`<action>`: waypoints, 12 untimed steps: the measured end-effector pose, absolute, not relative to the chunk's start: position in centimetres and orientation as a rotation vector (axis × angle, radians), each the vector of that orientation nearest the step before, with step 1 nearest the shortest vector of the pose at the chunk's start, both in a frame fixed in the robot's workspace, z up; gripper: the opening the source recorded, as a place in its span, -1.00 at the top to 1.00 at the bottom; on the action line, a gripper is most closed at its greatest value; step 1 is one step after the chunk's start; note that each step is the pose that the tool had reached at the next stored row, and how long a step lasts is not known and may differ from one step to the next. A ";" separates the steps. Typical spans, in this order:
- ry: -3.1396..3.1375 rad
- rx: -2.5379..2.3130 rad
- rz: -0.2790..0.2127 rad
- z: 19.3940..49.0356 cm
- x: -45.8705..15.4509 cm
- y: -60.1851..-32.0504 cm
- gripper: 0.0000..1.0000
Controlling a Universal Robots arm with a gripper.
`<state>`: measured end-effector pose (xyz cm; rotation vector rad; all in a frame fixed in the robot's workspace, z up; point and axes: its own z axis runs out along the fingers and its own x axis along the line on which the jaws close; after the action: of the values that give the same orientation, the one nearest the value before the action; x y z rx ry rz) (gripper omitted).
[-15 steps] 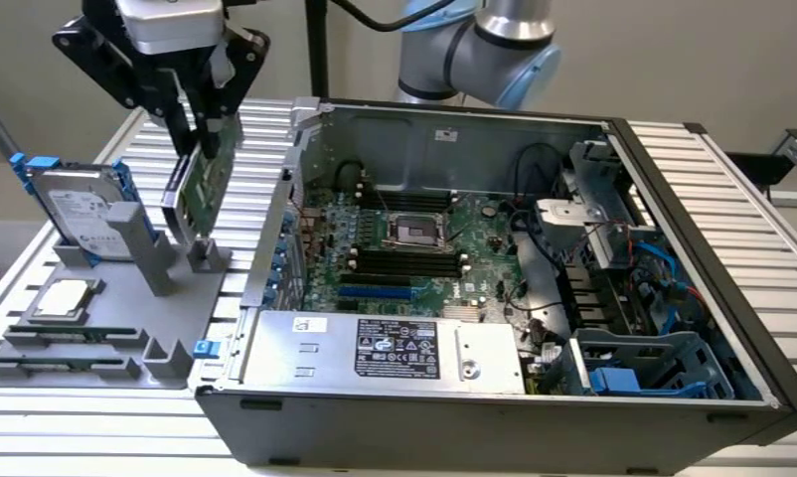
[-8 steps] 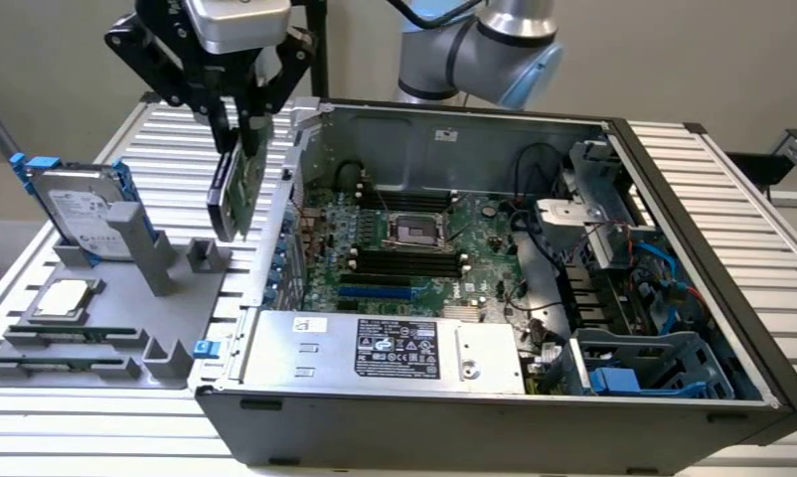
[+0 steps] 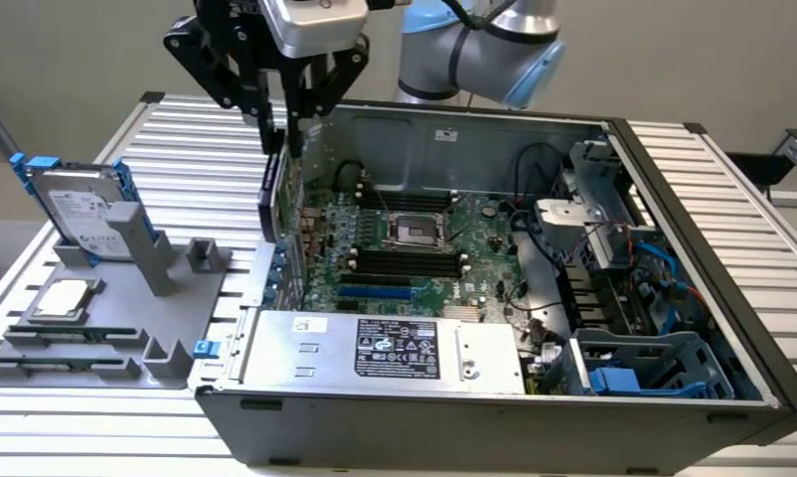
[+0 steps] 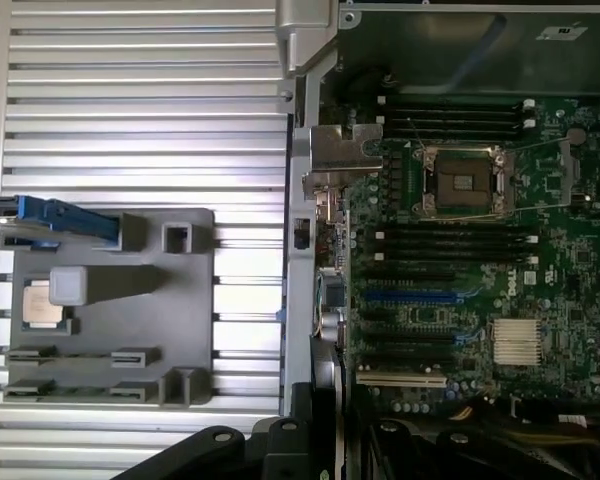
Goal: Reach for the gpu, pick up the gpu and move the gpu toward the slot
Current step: 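Pick up the gpu and move the gpu toward the slot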
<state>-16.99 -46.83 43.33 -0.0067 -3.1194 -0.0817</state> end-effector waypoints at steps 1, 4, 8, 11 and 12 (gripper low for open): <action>-3.118 -0.007 -0.082 43.3 -16.5 -46.8 0.47; -3.114 -0.007 -0.082 43.3 -15.2 -46.8 0.47; -3.109 -0.007 -0.078 43.0 -13.4 -46.8 0.47; -3.106 -0.007 -0.073 42.7 -12.0 -46.8 0.47; -3.105 -0.007 -0.071 42.6 -11.6 -46.8 0.47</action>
<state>-11.57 -46.81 42.60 -0.0075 -3.1051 -0.0713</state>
